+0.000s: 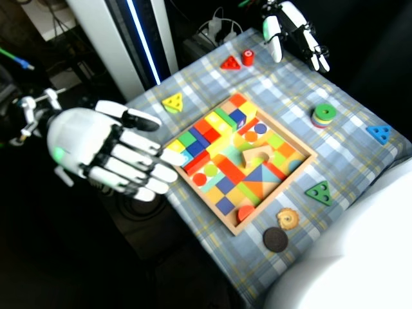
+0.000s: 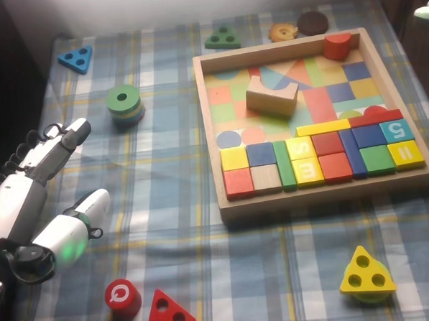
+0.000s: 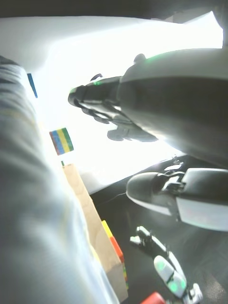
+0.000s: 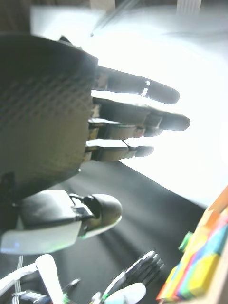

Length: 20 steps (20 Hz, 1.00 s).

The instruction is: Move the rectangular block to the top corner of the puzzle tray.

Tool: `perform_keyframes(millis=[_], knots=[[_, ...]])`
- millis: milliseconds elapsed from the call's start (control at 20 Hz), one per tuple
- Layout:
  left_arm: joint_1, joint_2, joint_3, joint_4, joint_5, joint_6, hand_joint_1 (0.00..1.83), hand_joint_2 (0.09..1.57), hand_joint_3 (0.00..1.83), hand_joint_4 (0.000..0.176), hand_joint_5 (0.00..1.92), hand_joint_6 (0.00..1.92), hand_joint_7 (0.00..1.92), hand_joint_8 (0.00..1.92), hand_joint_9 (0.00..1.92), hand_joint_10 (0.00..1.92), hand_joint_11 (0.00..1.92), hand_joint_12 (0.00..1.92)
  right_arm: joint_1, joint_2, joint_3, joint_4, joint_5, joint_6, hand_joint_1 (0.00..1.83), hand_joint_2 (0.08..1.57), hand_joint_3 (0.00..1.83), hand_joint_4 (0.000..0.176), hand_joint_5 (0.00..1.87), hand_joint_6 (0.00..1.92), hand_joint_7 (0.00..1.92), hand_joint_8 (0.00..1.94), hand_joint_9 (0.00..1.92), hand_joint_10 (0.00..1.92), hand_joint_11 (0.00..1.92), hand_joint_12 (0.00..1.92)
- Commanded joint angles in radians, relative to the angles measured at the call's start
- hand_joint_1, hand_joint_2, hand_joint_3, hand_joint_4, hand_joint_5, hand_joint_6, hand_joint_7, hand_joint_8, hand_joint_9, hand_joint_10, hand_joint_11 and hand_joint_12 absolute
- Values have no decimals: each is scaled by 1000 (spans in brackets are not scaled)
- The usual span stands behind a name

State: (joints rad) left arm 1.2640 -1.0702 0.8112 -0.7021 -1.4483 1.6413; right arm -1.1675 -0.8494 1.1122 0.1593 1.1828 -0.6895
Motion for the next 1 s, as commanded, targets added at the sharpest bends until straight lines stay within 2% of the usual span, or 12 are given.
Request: perform_keyframes(millis=[0,100,250,300,350,500,550,750,800,850,900,950], knots=[[-8,-3,1,44,-106,-7,741,1350,0,58,244,7,44,1,10,2,0,0,32,7,21,-32,52,49,267,1238,0,0,334,3,321,8,271,11,0,1085],[-7,-3,2,42,-103,-7,729,1352,0,64,239,3,53,4,16,4,0,0,119,8,75,-148,-41,148,474,1261,0,0,304,2,329,5,295,15,0,1033],[-5,-3,2,42,-100,-7,723,1350,0,70,238,2,49,1,11,1,0,0,280,6,126,-345,-187,233,584,1250,0,0,299,0,336,4,293,11,0,996],[-5,-3,2,42,-98,-7,725,1352,0,84,237,2,43,0,8,0,0,0,344,0,143,-439,-244,271,725,1204,0,0,313,6,316,6,270,7,0,989],[-5,-3,3,42,-97,-7,670,1366,6,84,221,5,33,1,7,0,0,0,375,-4,150,-479,-265,294,784,1185,0,0,313,4,330,9,283,11,0,1028],[-4,-4,4,42,-96,-7,674,1371,5,69,218,4,26,0,0,0,0,0,510,-31,191,-697,-358,422,921,1201,0,0,329,6,370,9,323,18,0,1179],[-2,-4,4,41,-95,-7,660,1369,3,78,216,2,31,2,7,3,0,0,538,-46,208,-751,-368,476,1025,1214,0,0,341,8,397,13,344,23,0,1233],[-1,-4,4,41,-93,-7,637,1375,3,74,222,6,35,2,8,2,0,0,645,-104,275,-963,-412,655,1078,1195,0,0,382,10,527,27,537,77,38,1428],[-1,-4,4,41,-93,-7,667,1372,1,77,220,4,46,5,12,3,0,0,675,-117,286,-1027,-432,692,1144,1199,1,0,424,3,786,125,797,431,413,1574],[-1,-4,5,41,-92,-7,673,1370,0,77,217,2,49,5,12,3,0,0,699,-129,296,-1089,-447,734,1165,1194,0,0,426,5,917,248,803,882,608,1658],[-1,-3,5,41,-90,-7,662,1371,0,82,219,2,58,6,18,4,0,0,713,-142,309,-1137,-453,774,1316,1129,4,0,420,1,956,929,1055,1498,977,1868],[-1,-3,5,41,-90,-7,660,1371,0,83,219,2,59,6,19,5,0,0,723,-154,322,-1175,-454,818,1340,1132,11,0,417,0,923,1134,1103,1668,1070,1910]])
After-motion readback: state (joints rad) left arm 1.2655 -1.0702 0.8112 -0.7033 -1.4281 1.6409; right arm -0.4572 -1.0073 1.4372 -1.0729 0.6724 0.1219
